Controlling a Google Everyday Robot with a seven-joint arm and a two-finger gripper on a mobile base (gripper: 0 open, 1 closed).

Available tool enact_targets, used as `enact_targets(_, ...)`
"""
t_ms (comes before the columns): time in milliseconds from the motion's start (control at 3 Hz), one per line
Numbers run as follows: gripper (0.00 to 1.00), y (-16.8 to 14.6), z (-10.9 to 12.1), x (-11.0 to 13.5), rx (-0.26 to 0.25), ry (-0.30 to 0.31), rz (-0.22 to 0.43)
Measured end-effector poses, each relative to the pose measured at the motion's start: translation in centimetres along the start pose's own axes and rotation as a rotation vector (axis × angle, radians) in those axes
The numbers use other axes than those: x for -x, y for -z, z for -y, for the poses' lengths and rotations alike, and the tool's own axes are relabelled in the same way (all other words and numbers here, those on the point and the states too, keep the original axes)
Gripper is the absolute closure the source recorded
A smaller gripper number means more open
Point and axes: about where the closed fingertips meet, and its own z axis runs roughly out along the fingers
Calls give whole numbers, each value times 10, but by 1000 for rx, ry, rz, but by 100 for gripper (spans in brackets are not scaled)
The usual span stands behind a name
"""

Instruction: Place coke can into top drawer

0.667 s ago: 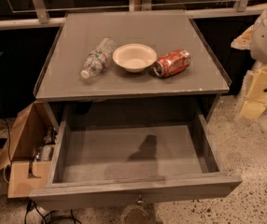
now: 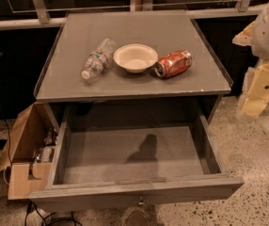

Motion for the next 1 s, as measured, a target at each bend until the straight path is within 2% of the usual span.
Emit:
enact_targets(667,0,-17,53,17,-27,93,-77)
enact_targets(1000,0,-33,78,38,-22,174,-85)
